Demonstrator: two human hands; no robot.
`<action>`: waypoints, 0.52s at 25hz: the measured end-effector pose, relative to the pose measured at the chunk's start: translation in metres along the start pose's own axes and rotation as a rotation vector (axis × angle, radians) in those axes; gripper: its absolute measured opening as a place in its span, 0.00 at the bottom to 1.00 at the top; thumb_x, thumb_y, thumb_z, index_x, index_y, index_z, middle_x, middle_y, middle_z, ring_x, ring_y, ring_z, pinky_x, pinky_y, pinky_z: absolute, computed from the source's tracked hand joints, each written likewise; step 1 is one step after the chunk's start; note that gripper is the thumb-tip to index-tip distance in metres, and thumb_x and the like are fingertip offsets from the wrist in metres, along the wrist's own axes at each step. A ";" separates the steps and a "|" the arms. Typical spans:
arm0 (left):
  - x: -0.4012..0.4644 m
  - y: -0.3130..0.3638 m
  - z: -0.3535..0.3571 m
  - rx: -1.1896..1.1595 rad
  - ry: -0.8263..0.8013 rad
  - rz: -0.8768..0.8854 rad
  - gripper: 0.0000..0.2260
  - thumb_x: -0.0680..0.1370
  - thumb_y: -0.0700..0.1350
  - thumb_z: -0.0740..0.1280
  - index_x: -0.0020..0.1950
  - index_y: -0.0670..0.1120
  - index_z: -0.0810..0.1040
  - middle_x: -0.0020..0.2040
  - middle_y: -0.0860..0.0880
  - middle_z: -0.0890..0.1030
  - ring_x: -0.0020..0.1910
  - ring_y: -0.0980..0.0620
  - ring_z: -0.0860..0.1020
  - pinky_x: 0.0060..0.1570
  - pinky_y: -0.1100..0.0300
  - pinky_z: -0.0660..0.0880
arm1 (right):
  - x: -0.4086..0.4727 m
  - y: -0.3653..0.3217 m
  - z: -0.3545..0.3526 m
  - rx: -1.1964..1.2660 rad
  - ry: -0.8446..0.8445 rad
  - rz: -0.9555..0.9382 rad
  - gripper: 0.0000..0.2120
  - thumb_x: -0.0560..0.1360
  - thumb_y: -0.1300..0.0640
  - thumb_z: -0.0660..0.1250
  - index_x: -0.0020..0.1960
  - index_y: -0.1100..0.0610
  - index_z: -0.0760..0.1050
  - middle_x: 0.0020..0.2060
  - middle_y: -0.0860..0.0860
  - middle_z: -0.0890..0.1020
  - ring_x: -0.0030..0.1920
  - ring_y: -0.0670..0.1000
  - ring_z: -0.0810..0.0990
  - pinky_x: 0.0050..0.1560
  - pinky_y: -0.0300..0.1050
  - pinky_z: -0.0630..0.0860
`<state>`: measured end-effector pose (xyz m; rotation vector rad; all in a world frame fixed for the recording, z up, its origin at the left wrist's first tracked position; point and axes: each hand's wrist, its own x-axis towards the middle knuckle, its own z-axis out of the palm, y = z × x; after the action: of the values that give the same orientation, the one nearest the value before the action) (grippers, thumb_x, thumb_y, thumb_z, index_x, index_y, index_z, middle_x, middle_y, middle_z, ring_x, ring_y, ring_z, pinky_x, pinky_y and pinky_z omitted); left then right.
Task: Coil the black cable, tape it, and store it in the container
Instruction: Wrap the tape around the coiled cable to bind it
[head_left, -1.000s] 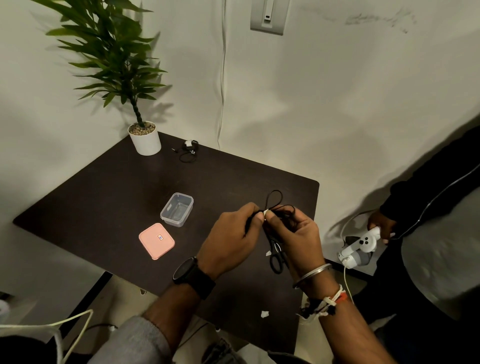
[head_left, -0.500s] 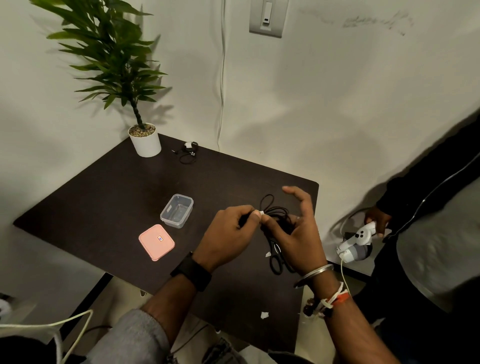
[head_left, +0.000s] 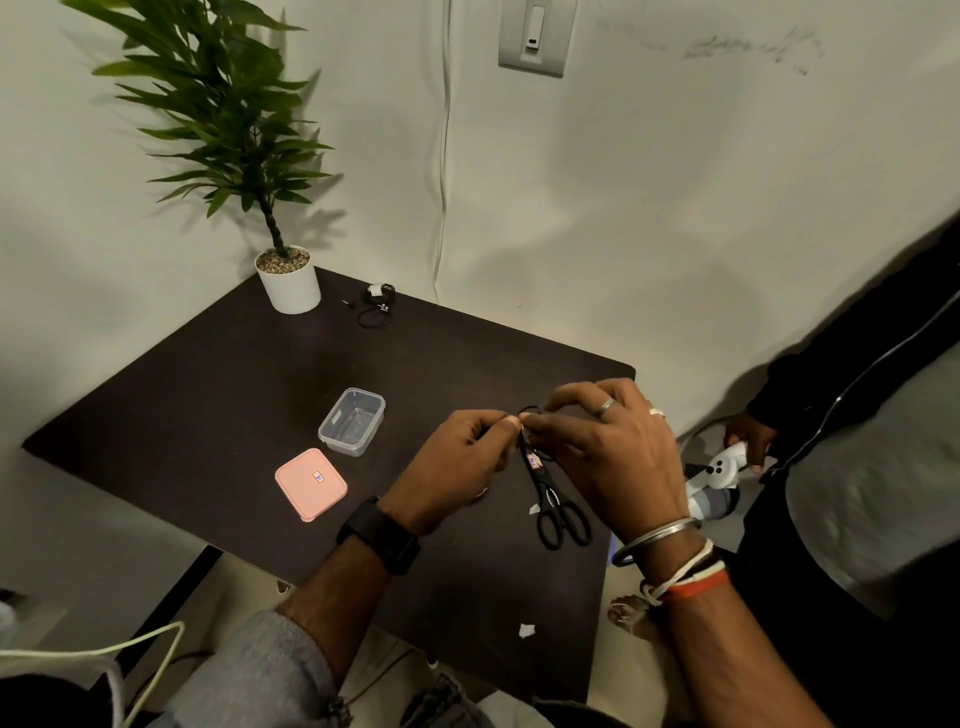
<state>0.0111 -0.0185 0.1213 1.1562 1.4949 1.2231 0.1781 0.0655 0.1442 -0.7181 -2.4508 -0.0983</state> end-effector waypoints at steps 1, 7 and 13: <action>0.000 0.000 0.000 0.013 -0.009 -0.007 0.17 0.84 0.48 0.59 0.42 0.39 0.75 0.29 0.53 0.67 0.26 0.56 0.61 0.26 0.61 0.59 | 0.002 0.000 -0.001 -0.022 -0.020 -0.022 0.10 0.68 0.48 0.77 0.49 0.43 0.84 0.48 0.45 0.83 0.46 0.54 0.78 0.36 0.47 0.72; 0.002 -0.001 -0.007 0.190 -0.045 0.022 0.16 0.83 0.53 0.58 0.41 0.45 0.75 0.32 0.54 0.71 0.30 0.55 0.68 0.31 0.57 0.66 | 0.009 0.009 -0.008 0.196 -0.205 0.007 0.11 0.75 0.45 0.68 0.54 0.43 0.84 0.51 0.40 0.84 0.51 0.47 0.77 0.43 0.41 0.71; 0.003 0.004 -0.007 0.344 -0.021 0.088 0.19 0.79 0.61 0.55 0.45 0.48 0.77 0.34 0.52 0.75 0.32 0.58 0.71 0.36 0.55 0.70 | 0.013 0.010 -0.011 0.231 -0.215 0.049 0.08 0.76 0.51 0.72 0.55 0.46 0.84 0.51 0.42 0.85 0.52 0.49 0.78 0.47 0.49 0.78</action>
<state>0.0046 -0.0167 0.1260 1.4687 1.6980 1.0311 0.1802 0.0775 0.1595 -0.7163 -2.5879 0.2906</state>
